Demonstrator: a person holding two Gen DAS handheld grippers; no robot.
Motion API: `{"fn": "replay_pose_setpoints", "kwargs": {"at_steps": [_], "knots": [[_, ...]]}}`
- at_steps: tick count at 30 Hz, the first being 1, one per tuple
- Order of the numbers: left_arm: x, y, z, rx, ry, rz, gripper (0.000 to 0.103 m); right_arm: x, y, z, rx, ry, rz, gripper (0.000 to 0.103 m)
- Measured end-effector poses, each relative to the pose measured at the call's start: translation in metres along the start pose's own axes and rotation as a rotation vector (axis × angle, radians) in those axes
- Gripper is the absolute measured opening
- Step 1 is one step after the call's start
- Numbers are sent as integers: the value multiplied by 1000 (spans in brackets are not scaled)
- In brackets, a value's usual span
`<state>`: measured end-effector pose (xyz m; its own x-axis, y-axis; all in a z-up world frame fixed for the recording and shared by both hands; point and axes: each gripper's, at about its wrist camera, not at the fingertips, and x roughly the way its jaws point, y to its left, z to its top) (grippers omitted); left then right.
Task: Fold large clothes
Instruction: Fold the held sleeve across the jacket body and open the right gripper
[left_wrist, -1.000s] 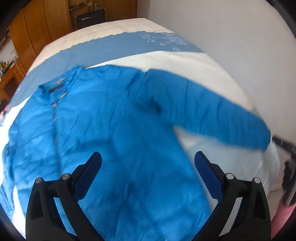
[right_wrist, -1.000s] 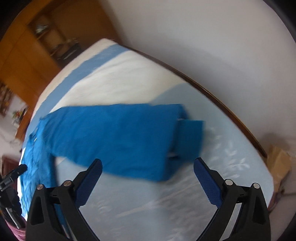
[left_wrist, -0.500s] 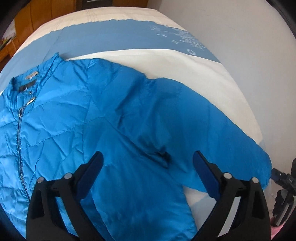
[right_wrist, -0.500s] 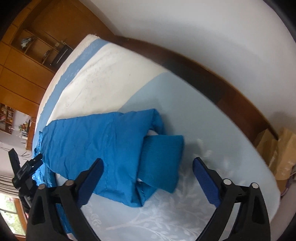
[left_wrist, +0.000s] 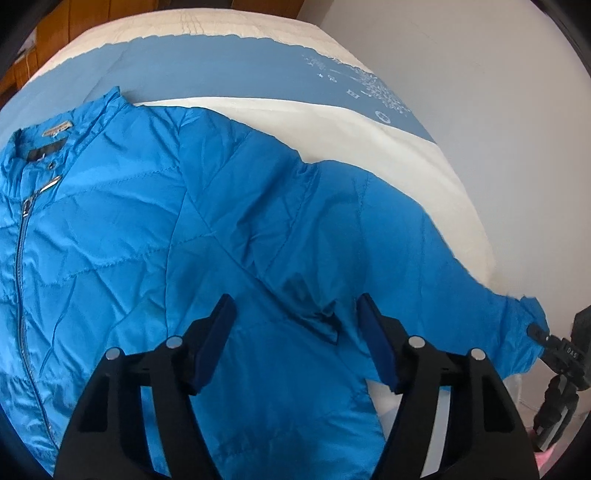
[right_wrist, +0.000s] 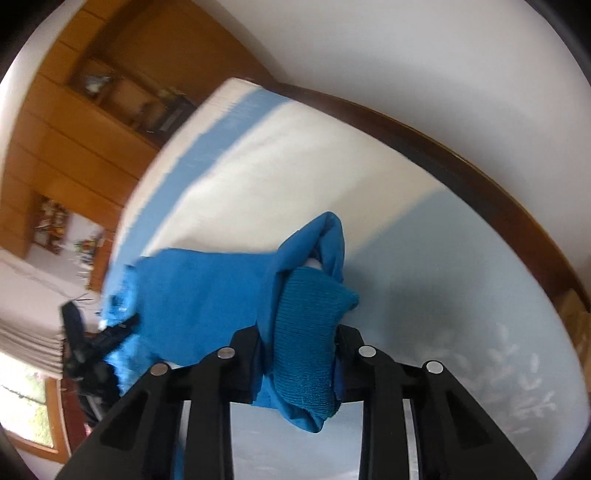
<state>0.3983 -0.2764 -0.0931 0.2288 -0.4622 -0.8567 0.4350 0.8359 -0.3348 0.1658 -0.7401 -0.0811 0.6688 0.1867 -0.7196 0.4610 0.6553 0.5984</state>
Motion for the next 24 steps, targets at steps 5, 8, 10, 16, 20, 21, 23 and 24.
{"fn": "replay_pose_setpoints", "kwargs": {"at_steps": [5,8,10,16,20,21,23,24], "knots": [[-48,11,-5,27,-72,31,67,5,73,14,-152,-34,34,28],[-70,30,-10,14,-99,53,67,21,120,16,-230,-15,79,28],[-80,44,-14,4,-107,67,67,39,157,16,-290,11,112,28],[-104,93,-29,-52,-118,105,67,96,247,-4,-453,95,134,28],[-110,117,-34,-100,-128,100,69,128,290,-23,-534,139,138,28],[-111,120,-35,-111,-130,92,69,136,298,-26,-548,149,137,28],[-117,132,-37,-141,-148,63,70,155,317,-35,-572,184,152,28],[-120,136,-39,-152,-158,48,71,161,321,-39,-582,200,165,29]]}}
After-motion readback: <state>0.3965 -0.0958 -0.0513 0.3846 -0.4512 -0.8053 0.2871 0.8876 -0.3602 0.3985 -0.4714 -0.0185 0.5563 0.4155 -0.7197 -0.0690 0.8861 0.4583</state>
